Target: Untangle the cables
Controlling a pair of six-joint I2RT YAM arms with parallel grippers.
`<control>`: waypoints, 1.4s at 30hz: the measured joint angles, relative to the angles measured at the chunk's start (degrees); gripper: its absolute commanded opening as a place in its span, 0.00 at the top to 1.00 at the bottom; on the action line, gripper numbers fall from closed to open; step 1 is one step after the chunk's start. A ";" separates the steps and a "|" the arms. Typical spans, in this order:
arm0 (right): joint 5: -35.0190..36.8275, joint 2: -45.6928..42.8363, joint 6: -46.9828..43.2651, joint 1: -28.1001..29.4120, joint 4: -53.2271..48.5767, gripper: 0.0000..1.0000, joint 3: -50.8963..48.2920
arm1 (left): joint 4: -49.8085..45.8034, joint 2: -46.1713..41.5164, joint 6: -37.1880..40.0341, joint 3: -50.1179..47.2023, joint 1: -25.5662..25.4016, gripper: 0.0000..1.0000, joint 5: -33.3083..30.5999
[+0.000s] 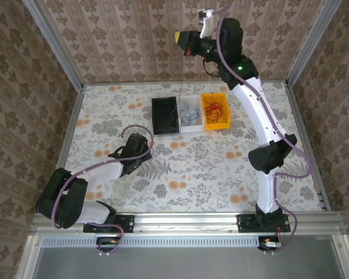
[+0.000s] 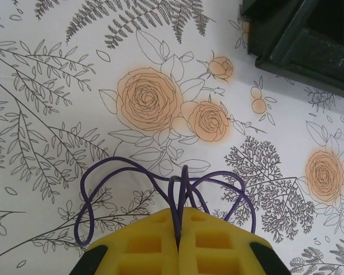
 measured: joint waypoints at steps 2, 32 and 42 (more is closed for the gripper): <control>-0.50 1.55 0.42 0.68 -0.74 0.95 3.74 | -0.07 -0.15 0.00 0.00 0.00 1.00 -0.24; 1.49 10.51 -1.25 4.33 -2.78 0.96 6.40 | -0.24 2.08 0.09 1.40 0.00 1.00 -0.20; 11.63 8.28 -4.04 6.86 -2.82 0.94 -21.68 | -2.01 -7.89 0.24 0.44 0.31 1.00 -2.08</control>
